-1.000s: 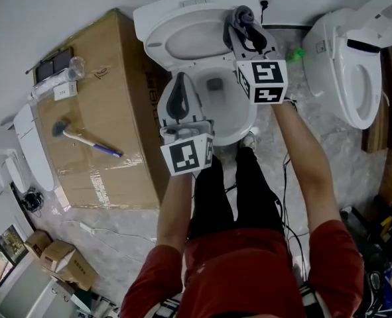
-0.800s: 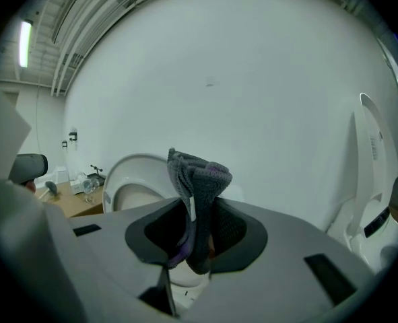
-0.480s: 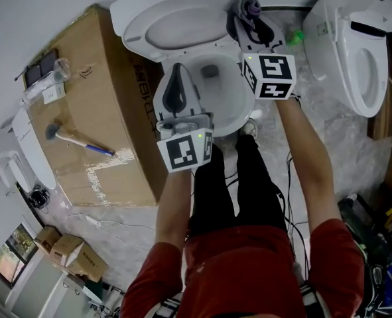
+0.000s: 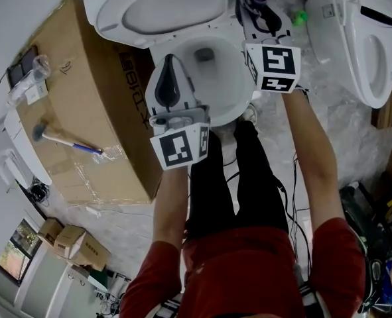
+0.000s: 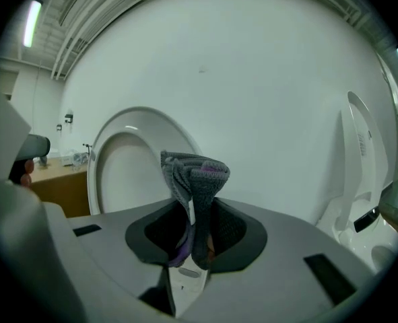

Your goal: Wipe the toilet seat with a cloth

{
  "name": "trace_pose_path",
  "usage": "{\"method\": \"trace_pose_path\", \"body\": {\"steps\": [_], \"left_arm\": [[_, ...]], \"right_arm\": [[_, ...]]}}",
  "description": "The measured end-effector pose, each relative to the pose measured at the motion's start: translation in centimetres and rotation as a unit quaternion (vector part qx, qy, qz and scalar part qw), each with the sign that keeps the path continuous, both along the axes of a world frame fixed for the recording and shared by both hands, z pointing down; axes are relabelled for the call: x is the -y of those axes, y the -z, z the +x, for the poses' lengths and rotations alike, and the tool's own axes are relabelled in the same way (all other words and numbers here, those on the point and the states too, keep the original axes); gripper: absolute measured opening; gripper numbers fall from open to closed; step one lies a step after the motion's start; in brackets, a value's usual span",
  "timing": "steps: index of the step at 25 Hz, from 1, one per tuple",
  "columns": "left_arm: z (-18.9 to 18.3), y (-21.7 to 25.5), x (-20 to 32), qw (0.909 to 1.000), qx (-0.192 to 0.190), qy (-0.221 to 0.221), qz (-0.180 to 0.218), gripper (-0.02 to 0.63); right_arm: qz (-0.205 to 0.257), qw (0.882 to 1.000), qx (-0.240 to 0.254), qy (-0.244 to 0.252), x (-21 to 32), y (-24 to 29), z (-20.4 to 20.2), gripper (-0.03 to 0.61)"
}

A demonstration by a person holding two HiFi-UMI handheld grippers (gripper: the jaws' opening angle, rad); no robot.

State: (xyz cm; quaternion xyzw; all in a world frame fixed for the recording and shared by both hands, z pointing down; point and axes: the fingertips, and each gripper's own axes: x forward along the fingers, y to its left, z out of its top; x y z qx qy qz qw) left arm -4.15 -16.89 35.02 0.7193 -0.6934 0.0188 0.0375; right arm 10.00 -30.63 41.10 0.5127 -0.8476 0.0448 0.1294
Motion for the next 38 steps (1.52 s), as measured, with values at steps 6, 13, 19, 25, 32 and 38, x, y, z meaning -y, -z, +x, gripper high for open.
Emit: {"method": "trace_pose_path", "body": {"steps": [6,13,19,25,32,38], "left_arm": [[0.1,-2.9,0.1,0.9999,-0.002,0.001,-0.012,0.012],[-0.7,-5.6,-0.1,0.9997,-0.006,0.011,-0.02,0.012],[-2.1,-8.0,-0.7,0.9995,-0.009,0.018,-0.023,0.012],[-3.2,-11.1,-1.5,0.9989,-0.014,0.026,-0.037,0.012],[-4.0,-13.3,-1.9,0.9986,-0.011,0.022,-0.046,0.012],[-4.5,-13.0,-2.1,0.9988,-0.008,0.023,-0.043,0.012]], "right_arm": [[0.003,0.999,-0.031,0.022,-0.4,-3.1,-1.2,0.094],[-0.029,0.998,-0.042,0.028,-0.9,-8.2,-1.6,0.094],[-0.068,0.997,-0.042,0.015,-1.8,-12.9,-1.8,0.094],[-0.08,0.995,-0.053,0.024,-2.8,-16.5,-3.0,0.094],[-0.121,0.99,-0.066,0.01,-3.3,-21.3,-3.2,0.094],[-0.148,0.988,-0.041,-0.021,-3.1,-22.3,-2.3,0.094]]}}
